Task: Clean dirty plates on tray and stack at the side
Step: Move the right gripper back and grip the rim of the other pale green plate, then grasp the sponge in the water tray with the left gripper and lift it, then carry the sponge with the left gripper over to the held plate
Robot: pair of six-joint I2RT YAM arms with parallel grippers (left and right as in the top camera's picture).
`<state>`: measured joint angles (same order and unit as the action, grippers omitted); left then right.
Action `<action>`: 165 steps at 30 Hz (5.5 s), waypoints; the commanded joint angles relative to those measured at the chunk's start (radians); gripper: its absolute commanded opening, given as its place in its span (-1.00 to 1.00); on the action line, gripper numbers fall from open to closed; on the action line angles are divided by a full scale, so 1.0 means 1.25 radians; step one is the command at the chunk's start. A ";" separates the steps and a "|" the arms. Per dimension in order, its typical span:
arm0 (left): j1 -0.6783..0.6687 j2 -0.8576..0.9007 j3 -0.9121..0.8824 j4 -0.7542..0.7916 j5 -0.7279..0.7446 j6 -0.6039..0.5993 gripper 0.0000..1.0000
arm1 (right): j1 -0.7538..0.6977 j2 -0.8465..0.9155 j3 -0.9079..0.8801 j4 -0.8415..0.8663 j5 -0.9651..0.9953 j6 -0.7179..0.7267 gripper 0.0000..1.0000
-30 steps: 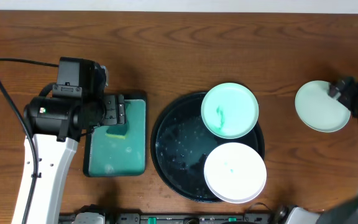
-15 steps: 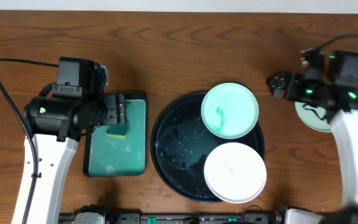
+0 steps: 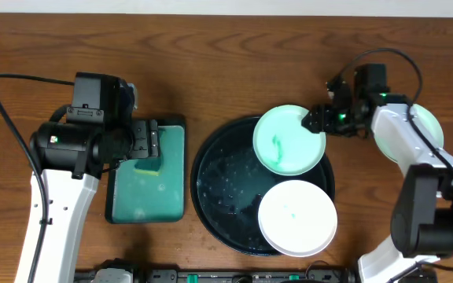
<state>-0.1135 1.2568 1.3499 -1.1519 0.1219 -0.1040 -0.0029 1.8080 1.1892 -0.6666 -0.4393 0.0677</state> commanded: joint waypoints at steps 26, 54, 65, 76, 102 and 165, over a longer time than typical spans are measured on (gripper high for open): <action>0.000 0.004 0.000 -0.015 0.002 -0.004 0.62 | 0.024 -0.071 0.000 -0.007 0.079 0.020 -0.98; 0.000 0.063 -0.015 -0.008 -0.002 -0.007 0.32 | 0.284 0.110 -0.021 0.005 0.079 0.116 -0.98; 0.003 0.221 -0.131 0.093 -0.006 -0.011 0.01 | 0.283 0.116 -0.021 0.001 0.078 0.116 -0.98; 0.052 0.286 -0.216 0.234 -0.047 -0.025 0.00 | 0.283 0.116 -0.021 -0.008 0.072 0.116 -0.98; 0.050 0.415 -0.237 0.414 -0.002 -0.004 -0.35 | 0.283 0.116 -0.021 -0.038 0.072 0.115 -0.98; 0.049 -0.177 -0.229 0.333 -0.050 0.065 -0.85 | 0.283 0.116 -0.021 -0.058 0.073 0.095 -0.97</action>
<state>-0.0505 1.0145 1.0645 -0.7357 0.0719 -0.0288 0.3424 1.9301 1.1740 -0.7246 -0.3592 0.2005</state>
